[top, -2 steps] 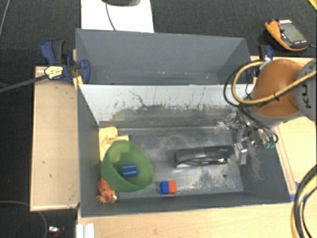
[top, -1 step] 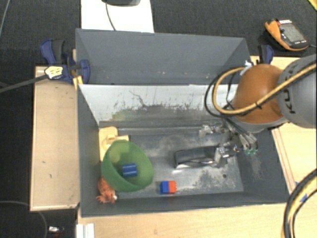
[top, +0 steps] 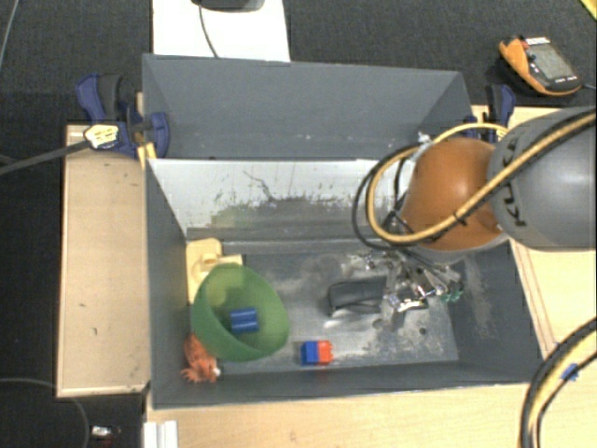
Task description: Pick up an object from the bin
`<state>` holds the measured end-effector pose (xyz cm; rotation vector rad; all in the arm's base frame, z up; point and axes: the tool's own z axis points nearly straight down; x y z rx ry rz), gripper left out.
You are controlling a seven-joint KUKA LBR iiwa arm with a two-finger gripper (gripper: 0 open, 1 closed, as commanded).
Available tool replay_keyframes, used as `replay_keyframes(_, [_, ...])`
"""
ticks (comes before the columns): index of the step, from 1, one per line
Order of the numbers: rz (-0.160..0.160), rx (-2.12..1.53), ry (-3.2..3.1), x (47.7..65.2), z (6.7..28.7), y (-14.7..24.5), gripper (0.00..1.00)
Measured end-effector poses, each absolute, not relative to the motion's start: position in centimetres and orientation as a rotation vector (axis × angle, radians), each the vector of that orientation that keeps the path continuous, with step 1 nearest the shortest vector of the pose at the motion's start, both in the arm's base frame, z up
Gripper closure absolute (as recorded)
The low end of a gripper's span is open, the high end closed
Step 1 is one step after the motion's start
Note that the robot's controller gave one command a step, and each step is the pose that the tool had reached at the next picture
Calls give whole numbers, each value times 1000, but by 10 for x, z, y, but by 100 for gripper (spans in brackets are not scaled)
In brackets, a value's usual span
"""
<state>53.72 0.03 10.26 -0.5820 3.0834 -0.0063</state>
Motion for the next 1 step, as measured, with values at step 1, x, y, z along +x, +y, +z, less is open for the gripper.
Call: replay_keyframes(1, [-3, -99, 3129, 540, 77, -17, 0])
